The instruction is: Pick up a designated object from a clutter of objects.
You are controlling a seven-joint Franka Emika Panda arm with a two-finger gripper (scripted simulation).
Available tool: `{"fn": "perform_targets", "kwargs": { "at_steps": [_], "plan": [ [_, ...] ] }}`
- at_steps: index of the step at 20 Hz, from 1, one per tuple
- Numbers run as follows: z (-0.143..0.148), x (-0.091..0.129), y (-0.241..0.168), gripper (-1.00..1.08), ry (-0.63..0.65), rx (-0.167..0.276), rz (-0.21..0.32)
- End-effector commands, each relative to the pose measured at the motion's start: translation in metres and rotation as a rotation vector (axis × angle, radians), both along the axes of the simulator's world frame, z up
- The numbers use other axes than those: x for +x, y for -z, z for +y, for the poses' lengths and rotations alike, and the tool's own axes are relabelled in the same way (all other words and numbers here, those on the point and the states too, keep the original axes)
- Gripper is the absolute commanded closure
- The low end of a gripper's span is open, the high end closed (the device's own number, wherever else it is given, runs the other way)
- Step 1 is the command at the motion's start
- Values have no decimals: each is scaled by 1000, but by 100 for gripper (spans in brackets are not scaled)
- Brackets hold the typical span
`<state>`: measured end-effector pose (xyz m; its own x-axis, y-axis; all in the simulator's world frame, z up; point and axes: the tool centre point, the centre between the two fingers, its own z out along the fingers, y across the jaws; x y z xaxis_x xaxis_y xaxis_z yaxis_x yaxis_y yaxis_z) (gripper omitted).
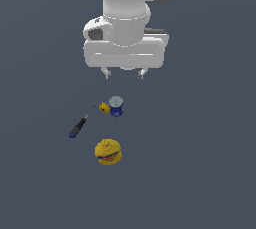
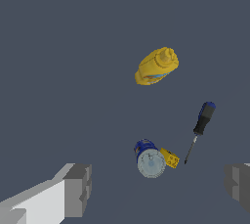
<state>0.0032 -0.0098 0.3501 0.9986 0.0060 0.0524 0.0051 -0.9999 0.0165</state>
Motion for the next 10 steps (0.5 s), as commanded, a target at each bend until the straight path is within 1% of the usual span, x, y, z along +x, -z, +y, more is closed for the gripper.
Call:
{"fn": "perform_targets", "kwargs": {
  "at_steps": [1, 4, 10],
  "plan": [
    [0, 0, 0, -92, 0, 0, 0],
    [-4, 0, 2, -92, 3, 1, 4],
    [-22, -1, 9, -92, 22, 5, 24]
  ]
}}
